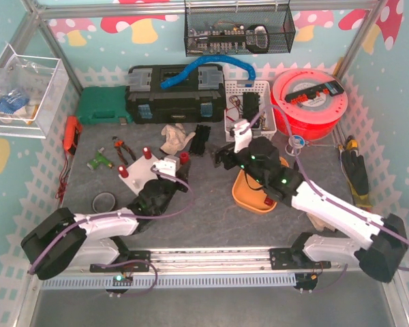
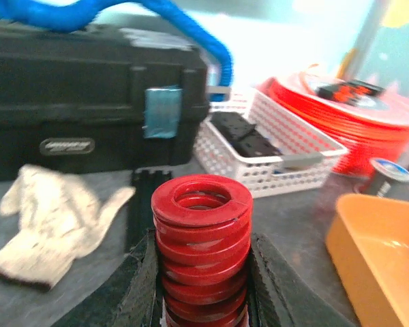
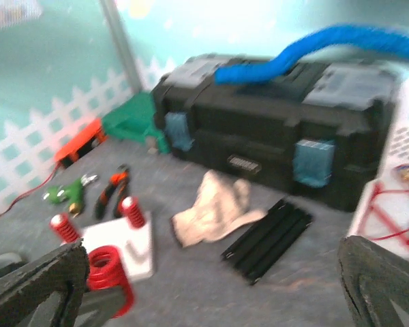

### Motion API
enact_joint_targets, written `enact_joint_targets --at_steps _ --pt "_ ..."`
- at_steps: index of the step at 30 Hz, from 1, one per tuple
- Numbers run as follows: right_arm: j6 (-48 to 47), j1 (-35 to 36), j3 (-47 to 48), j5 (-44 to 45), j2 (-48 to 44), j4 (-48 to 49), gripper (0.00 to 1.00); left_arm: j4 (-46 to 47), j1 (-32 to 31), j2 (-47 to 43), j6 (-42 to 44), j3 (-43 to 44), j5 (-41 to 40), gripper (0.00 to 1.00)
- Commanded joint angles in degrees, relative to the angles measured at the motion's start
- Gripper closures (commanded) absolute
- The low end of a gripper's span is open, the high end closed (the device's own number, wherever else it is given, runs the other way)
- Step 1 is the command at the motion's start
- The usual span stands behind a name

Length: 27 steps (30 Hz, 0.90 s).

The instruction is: Install the large spring

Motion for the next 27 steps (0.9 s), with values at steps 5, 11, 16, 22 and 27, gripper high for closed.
enact_joint_targets --at_steps 5,11,16,22,27 --pt "-2.10 -1.76 -10.77 14.38 -12.62 6.62 0.01 0.43 5.71 -0.45 -14.68 -0.79 -12.61 1.00" --pt "-5.33 -2.09 -20.63 16.20 -17.67 11.46 0.01 -6.79 12.21 -3.84 -17.71 -0.11 -11.23 1.00" --pt "-5.52 -2.30 -25.14 16.54 -19.41 14.41 0.01 -9.68 15.53 -7.56 -17.64 -0.48 -8.46 1.00" --pt "-5.99 -2.49 -27.33 14.51 -19.92 17.18 0.01 -9.21 21.29 -9.74 -19.17 -2.89 -1.02 1.00" --pt "-6.03 -2.55 -27.70 13.91 -21.06 17.34 0.01 -7.02 23.13 -6.62 -19.60 -3.55 2.44 1.00"
